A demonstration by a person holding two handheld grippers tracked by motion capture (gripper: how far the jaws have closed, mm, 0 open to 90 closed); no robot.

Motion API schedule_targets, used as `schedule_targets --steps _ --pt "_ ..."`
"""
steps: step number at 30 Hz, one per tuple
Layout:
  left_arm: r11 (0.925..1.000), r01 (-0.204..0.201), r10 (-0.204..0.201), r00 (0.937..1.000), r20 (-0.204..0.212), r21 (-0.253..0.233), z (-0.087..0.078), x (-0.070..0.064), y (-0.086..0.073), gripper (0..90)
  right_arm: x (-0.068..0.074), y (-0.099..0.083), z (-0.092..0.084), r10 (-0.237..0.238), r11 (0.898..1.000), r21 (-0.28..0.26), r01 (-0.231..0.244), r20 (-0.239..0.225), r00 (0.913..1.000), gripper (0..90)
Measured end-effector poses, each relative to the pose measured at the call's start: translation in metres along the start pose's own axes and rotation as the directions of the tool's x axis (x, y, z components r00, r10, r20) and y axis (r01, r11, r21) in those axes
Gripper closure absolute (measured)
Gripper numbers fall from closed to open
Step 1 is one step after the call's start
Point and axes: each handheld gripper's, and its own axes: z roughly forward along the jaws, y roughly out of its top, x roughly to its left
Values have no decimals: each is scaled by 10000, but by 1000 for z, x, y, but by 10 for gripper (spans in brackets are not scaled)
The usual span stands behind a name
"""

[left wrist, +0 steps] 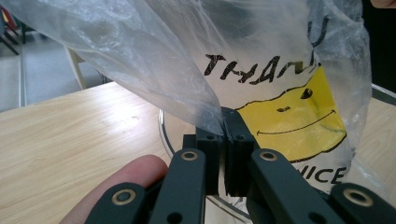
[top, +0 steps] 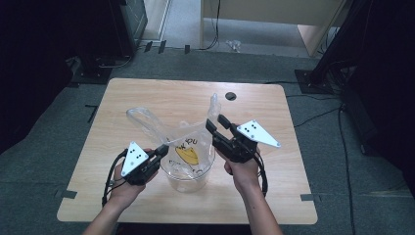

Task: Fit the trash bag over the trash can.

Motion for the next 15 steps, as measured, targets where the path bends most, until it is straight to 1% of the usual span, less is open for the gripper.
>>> schedule_targets --steps 1,3,4,6,7,8,9,10,11,13,15 --pt "10000 -31 31 10000 6 15 0 0 0 866 1 -1 1 -64 10000 -37 64 -5 10000 670" --pt "10000 13 -13 10000 38 -19 -1 1 0 852 4 -3 3 -310 9995 7 310 222 9993 810" --pt "10000 28 -28 10000 52 -48 -2 1 0 810 6 -4 2 -575 9983 -70 578 381 9976 895" --pt "9998 112 -110 9998 142 -138 -4 3 0 747 8 -6 0 -710 9973 -177 719 471 9964 900" --pt "9997 196 -191 9994 287 -163 -5 5 1 669 9 -6 -1 -861 9958 -257 876 551 9948 900" --pt "9992 344 -334 9984 452 -221 -7 7 1 669 9 -6 -1 -861 9958 -257 876 551 9948 900" --pt "9989 433 -421 9975 562 -196 -8 10 2 587 9 -7 -3 -981 9946 -293 1000 598 9934 900" --pt "9983 558 -546 9967 593 -181 -10 11 3 531 9 -8 -5 -1029 9940 -316 1049 594 9929 900" --pt "9971 723 -707 9954 653 -227 -11 14 4 476 9 -8 -6 -1093 9931 -344 1117 653 9919 900" --pt "9943 1034 -1007 9911 866 -273 -14 20 4 406 9 -9 -9 -1163 9922 -357 1196 817 9898 900" --pt "9903 1339 -1302 9877 862 -383 -18 25 6 346 9 -10 -11 -1259 9910 -338 1295 940 9876 900"
